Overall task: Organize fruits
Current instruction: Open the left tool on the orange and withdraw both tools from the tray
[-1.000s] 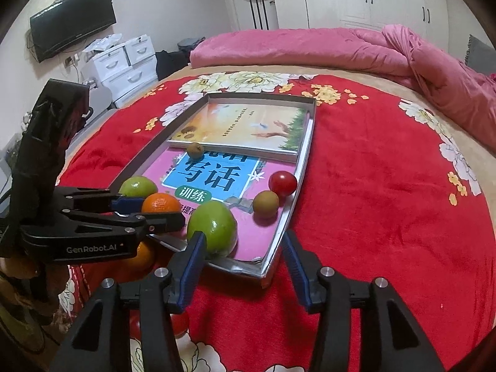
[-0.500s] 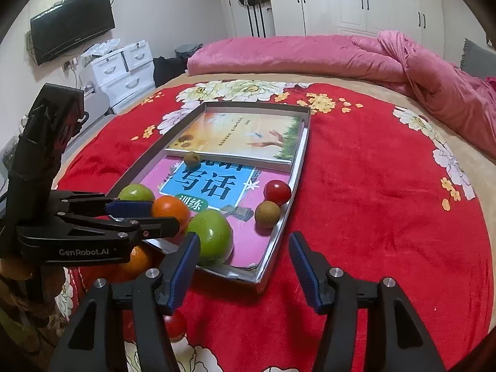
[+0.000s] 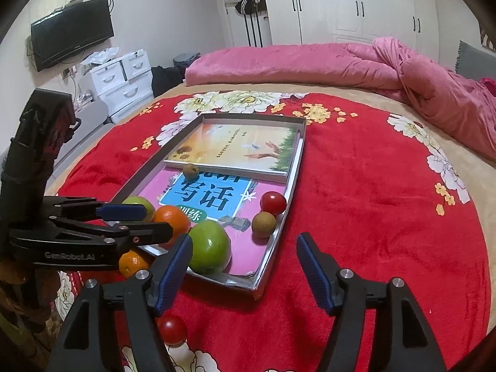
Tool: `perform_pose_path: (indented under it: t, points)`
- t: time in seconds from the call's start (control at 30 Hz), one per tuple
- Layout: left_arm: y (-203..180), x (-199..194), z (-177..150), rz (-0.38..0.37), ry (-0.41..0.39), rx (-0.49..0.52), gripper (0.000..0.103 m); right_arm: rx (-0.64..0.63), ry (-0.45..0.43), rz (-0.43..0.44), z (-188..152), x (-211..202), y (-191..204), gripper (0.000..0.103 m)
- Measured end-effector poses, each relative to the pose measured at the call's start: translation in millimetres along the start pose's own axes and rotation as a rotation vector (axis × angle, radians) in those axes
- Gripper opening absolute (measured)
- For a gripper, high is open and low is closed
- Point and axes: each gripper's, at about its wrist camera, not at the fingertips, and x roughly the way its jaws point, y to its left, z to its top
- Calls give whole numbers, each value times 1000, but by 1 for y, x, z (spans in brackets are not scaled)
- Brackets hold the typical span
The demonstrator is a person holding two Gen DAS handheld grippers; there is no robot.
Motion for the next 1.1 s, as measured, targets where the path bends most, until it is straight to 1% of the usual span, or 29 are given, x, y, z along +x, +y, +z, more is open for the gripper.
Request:
perform_pose_path:
  t: [0.13, 0.2, 0.3, 0.67, 0.77, 0.8, 1.1]
  points:
    - [-2, -5, 0, -4, -6, 2, 69, 7, -11, -2, 1, -2, -1, 70]
    - [-2, -7, 0, -3, -7, 3, 73, 11, -25, 5, 2, -4, -2, 71]
    - [-2, -11, -1, 1, -13, 9, 73, 11, -38, 5, 3, -6, -1, 76]
    - [-1, -23, -2, 16, -27, 10, 73, 22, -74, 0, 6, -13, -3, 83]
    - [0, -25, -1, 18, -27, 8, 75, 25, -80, -2, 6, -14, -4, 84]
    - [1, -26, -2, 19, -27, 5, 80, 26, -82, -3, 6, -14, -4, 84]
    - [10, -39, -2, 5, -48, -16, 80, 29, -116, 13, 7, -23, -4, 85]
